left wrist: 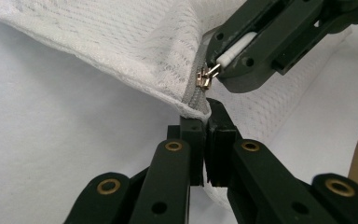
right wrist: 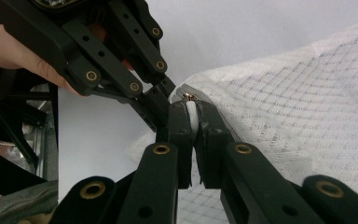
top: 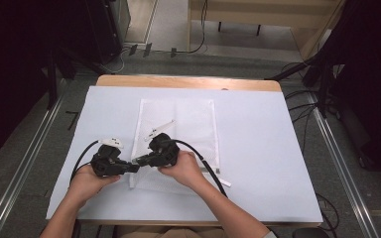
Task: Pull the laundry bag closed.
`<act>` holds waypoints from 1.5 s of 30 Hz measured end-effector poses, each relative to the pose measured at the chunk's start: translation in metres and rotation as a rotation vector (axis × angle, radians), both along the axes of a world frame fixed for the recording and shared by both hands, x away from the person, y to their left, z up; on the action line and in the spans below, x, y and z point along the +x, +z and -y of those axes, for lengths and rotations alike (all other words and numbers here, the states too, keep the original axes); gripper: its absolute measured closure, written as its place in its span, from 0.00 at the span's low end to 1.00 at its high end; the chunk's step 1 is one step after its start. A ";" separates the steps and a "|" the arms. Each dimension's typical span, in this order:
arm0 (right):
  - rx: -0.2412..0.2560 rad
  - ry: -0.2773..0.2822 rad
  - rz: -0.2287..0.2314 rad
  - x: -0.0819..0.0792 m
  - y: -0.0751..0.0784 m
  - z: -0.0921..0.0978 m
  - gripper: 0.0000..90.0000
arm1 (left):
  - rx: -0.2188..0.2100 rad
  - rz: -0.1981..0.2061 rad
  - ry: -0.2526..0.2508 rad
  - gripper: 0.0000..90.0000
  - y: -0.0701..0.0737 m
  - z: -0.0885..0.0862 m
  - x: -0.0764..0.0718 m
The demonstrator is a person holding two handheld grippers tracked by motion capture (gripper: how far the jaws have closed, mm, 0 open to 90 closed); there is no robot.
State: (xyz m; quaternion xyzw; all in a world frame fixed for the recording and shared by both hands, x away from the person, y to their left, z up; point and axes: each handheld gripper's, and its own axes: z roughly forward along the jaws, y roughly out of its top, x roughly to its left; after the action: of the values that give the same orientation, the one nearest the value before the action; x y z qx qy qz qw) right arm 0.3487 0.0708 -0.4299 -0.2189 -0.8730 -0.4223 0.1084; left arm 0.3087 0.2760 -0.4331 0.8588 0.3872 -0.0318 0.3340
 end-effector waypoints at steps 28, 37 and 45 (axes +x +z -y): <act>-0.056 -0.026 0.012 0.004 -0.012 0.025 0.98 | -0.025 0.010 0.014 0.99 0.003 -0.011 -0.002; -0.076 -0.013 0.029 0.002 -0.012 0.027 0.98 | -0.029 0.004 0.004 0.99 0.002 -0.011 -0.003; -0.100 -0.026 0.036 0.000 -0.012 0.046 0.98 | -0.032 0.004 0.010 0.99 0.003 -0.012 -0.003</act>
State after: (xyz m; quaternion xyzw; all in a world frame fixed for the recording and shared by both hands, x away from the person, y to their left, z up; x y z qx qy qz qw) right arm 0.3487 0.0253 -0.4421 -0.2277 -0.8919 -0.3832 0.0762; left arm 0.3058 0.2878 -0.4303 0.8515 0.3900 -0.0346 0.3487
